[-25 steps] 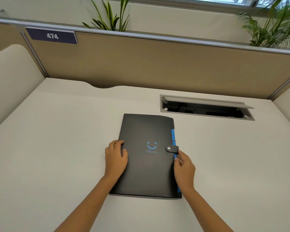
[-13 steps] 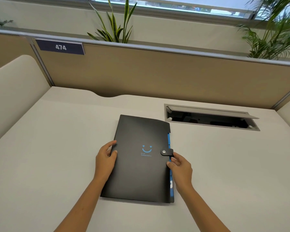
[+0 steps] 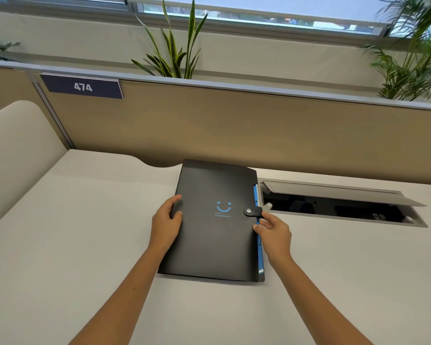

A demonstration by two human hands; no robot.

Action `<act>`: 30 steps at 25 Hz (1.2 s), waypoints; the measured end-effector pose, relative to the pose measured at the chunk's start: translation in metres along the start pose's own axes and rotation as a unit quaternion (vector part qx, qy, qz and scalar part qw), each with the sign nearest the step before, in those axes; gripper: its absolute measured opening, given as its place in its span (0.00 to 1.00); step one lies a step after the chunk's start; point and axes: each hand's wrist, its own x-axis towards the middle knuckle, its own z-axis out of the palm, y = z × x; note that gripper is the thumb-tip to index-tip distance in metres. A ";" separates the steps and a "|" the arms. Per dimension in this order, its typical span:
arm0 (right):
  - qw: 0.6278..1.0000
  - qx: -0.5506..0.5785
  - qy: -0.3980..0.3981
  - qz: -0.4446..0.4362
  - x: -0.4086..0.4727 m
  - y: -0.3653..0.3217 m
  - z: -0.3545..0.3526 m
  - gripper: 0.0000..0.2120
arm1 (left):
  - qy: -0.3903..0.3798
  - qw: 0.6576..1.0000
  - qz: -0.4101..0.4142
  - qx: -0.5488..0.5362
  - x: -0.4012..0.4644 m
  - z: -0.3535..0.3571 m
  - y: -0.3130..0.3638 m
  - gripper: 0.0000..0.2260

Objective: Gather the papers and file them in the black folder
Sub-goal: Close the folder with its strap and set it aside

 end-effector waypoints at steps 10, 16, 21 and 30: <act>0.998 -0.055 0.019 -0.029 0.048 0.012 0.023 0.21 | 0.010 0.995 0.030 0.094 0.042 0.023 -0.008 0.17; 0.990 -0.111 0.023 -0.086 0.043 0.013 0.024 0.20 | 0.001 0.988 0.032 0.153 0.044 0.027 -0.012 0.17; 0.992 -0.086 0.033 -0.085 0.035 0.019 0.004 0.22 | -0.015 0.990 -0.003 0.141 0.032 0.013 -0.012 0.20; 0.973 -0.202 0.020 -0.109 -0.028 0.049 -0.069 0.18 | 0.017 0.981 -0.086 0.174 -0.045 -0.016 -0.012 0.23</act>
